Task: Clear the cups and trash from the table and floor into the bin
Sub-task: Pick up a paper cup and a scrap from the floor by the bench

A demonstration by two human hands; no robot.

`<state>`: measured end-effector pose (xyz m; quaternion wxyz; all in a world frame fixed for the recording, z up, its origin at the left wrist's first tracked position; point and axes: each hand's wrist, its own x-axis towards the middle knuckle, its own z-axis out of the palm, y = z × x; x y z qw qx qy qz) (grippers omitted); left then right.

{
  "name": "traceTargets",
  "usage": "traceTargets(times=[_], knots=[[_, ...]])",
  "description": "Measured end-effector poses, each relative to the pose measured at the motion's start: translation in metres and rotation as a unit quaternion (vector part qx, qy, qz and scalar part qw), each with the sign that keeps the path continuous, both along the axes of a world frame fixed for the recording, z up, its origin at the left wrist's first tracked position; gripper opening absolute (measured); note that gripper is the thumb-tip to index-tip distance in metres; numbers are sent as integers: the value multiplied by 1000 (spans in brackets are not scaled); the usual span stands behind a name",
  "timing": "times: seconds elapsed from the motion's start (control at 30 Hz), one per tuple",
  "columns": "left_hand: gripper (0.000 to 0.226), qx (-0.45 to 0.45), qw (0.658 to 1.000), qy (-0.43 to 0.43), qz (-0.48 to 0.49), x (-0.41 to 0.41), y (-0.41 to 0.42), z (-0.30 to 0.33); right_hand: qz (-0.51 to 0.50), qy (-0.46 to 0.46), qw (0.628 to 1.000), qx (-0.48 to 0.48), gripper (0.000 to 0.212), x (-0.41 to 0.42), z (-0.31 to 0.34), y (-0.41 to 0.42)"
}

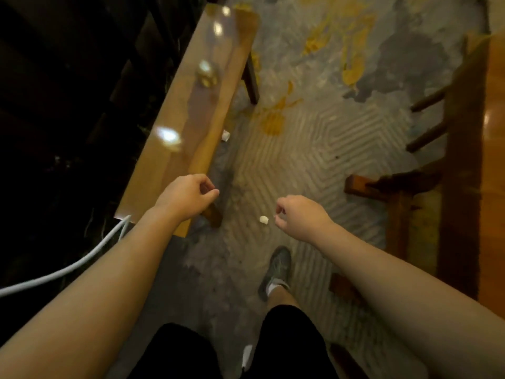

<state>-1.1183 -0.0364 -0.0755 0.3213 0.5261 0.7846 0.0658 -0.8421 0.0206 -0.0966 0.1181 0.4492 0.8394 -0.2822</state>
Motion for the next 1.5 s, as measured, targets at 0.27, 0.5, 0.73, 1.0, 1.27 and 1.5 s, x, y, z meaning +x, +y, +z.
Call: traceTargets(times=[0.27, 0.5, 0.73, 1.0, 1.27, 1.5], knots=[[21, -53, 998, -38, 15, -9, 78, -158, -16, -83, 991, -99, 22, -22, -189, 86], [19, 3, 998, -65, 17, -21, 122, -299, -21, -133, 980, -146, 27, -52, -385, 88], [25, -47, 995, -82, 40, -6, 122, -421, -33, -144, 976, -161, 37, -77, -530, 74], [30, -95, 994, -26, 48, -8, 106, -486, -41, -169, 958, -230, 32, -69, -618, 77], [37, -168, 984, 34, 55, -15, 183, -450, -62, -122, 946, -294, 31, -42, -527, 96], [36, -187, 966, 177, -11, -34, 326, -460, -85, -75, 975, -193, 23, -48, -466, 223]])
